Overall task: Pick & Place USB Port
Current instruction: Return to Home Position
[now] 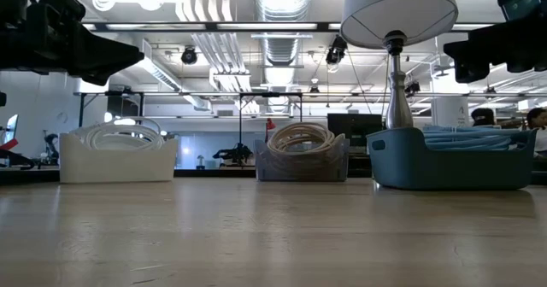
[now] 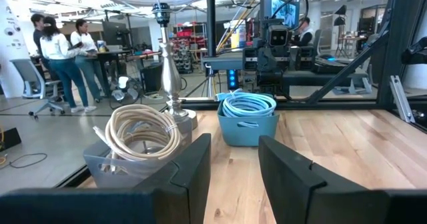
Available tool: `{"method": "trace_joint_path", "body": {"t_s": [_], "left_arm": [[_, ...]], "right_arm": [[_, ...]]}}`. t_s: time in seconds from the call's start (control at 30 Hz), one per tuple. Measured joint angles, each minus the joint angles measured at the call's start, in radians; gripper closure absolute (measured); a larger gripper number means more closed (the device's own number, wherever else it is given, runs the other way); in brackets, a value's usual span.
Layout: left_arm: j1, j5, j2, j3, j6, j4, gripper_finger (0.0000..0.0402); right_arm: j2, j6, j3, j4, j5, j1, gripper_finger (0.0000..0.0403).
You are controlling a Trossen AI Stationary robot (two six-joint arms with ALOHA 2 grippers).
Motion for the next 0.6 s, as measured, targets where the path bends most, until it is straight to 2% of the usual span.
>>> {"method": "trace_joint_path", "body": {"t_s": [0.6], "left_arm": [[0.0,0.0,0.0,0.0,0.0,0.0,0.0269]], "right_arm": [[0.0,0.002,0.0,0.0,0.0,0.0,0.0218]]}}
